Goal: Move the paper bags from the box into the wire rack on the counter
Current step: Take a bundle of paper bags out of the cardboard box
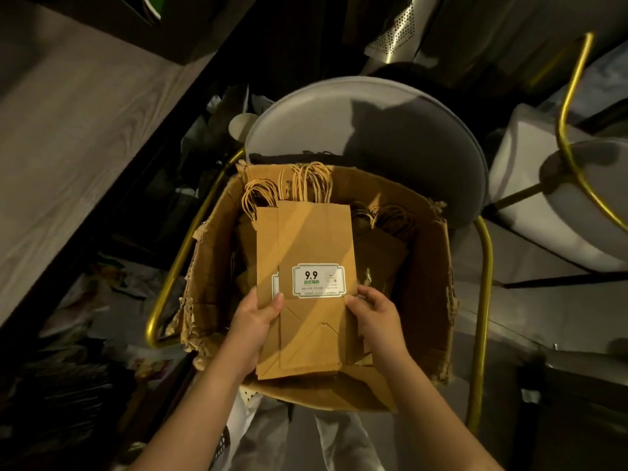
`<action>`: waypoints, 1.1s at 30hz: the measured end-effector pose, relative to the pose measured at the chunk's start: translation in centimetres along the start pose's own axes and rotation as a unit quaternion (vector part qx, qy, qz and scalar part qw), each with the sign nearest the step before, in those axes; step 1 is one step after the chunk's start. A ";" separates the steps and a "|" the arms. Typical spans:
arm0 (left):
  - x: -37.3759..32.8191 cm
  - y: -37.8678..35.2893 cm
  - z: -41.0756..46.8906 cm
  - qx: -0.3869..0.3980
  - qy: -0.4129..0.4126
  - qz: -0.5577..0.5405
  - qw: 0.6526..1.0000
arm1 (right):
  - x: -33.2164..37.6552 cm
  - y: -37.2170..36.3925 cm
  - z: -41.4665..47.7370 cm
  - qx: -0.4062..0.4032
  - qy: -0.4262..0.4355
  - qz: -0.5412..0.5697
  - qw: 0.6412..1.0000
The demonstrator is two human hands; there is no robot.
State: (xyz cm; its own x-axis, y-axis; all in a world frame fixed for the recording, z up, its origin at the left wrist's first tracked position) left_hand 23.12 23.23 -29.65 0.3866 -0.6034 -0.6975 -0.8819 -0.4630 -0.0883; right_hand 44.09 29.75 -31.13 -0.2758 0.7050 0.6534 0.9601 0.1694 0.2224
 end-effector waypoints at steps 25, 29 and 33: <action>1.3 2.3 -1.4 -0.053 -0.030 -0.040 0.997 | -5.4 4.3 5.5 -0.006 -0.068 -0.227 0.971; 1.0 1.9 -1.4 -0.048 -0.043 -0.046 0.997 | -6.5 4.1 7.4 -0.011 -0.086 -0.294 0.952; 0.7 1.9 -1.4 -0.050 -0.053 -0.041 0.996 | -6.9 3.1 8.5 -0.016 -0.097 -0.308 0.946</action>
State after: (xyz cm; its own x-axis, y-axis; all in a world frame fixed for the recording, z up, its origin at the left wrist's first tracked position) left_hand 22.12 21.01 -29.29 0.4214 -0.4911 -0.7624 -0.8151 -0.5736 -0.0811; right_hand 49.35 31.22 -41.08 -0.7658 0.5931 0.2485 0.6175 0.5702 0.5418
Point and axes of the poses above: each hand's wrist, its own z-axis towards the middle knuckle, its own y-axis out of the back of the hand, x = y × z, the point moved 10 cm from there along z, towards the middle knuckle, and after that the axes turned 4 degrees about -y, right-handed, at the moved point
